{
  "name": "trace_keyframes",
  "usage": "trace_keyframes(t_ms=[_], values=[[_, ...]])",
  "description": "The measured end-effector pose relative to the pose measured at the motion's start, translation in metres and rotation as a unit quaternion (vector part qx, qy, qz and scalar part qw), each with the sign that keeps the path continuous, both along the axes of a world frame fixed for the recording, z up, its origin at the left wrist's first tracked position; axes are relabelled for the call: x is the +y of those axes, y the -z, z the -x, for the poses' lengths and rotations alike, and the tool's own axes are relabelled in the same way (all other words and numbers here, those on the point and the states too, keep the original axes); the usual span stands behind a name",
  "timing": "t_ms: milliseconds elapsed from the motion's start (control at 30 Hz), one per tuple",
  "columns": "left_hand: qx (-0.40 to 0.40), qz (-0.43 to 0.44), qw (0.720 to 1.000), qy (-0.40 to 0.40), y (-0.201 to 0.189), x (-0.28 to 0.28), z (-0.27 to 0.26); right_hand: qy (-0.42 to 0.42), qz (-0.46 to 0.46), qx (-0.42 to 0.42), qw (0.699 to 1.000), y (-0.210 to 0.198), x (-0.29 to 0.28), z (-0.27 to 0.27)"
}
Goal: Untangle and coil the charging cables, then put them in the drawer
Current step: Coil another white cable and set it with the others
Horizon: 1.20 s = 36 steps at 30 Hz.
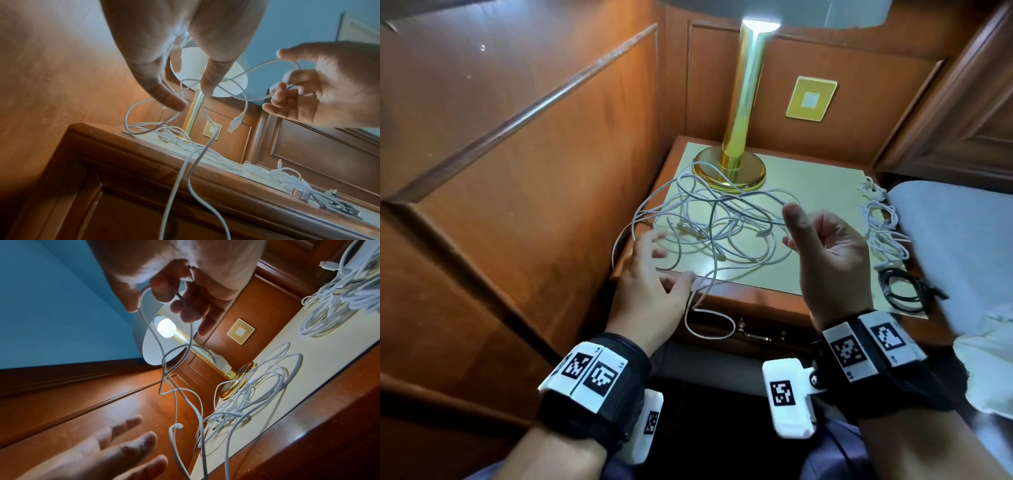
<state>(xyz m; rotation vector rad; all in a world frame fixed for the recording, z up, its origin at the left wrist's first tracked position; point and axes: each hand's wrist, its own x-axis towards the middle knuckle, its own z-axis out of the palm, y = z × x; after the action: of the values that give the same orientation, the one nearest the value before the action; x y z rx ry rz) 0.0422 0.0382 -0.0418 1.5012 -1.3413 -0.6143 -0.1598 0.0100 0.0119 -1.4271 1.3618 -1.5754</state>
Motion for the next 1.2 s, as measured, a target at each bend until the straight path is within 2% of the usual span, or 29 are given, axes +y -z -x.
trace_keyframes(t_ms=[133,267,400,533,600,667,767,900,967,1100,1200], values=[[-0.050,0.084,0.995,-0.027,0.000,-0.004,-0.003,-0.106,0.017,-0.029,0.994,0.001,0.003,-0.003],[-0.077,0.116,0.990,-0.021,0.000,-0.006,-0.003,-0.188,0.009,-0.038,0.981,0.001,0.006,-0.003],[-0.074,0.120,0.990,-0.014,-0.004,-0.008,-0.007,-0.213,-0.004,-0.100,0.972,0.003,0.005,-0.001],[-0.134,0.128,0.983,-0.008,-0.007,-0.008,-0.012,-0.218,-0.048,-0.196,0.955,0.001,0.005,-0.004],[-0.150,0.129,0.980,-0.029,-0.010,-0.007,-0.013,-0.193,-0.069,-0.208,0.956,0.003,0.003,-0.004],[-0.154,0.128,0.978,-0.052,-0.014,-0.006,-0.015,-0.165,-0.086,-0.186,0.965,0.006,0.001,-0.005],[-0.144,0.115,0.979,-0.089,-0.021,-0.003,-0.017,-0.158,-0.125,-0.108,0.974,0.009,0.000,-0.008],[-0.124,0.064,0.983,-0.117,-0.031,0.004,-0.018,-0.194,-0.177,-0.048,0.964,0.014,0.001,-0.017],[-0.141,0.039,0.983,-0.111,-0.033,0.005,-0.020,-0.194,-0.191,-0.015,0.962,0.015,0.002,-0.019],[-0.172,-0.031,0.984,-0.046,-0.032,0.003,-0.024,-0.182,-0.206,0.025,0.961,0.016,0.003,-0.021],[-0.149,-0.101,0.983,0.048,-0.036,0.002,-0.030,-0.197,-0.203,0.010,0.959,0.014,0.004,-0.022]])
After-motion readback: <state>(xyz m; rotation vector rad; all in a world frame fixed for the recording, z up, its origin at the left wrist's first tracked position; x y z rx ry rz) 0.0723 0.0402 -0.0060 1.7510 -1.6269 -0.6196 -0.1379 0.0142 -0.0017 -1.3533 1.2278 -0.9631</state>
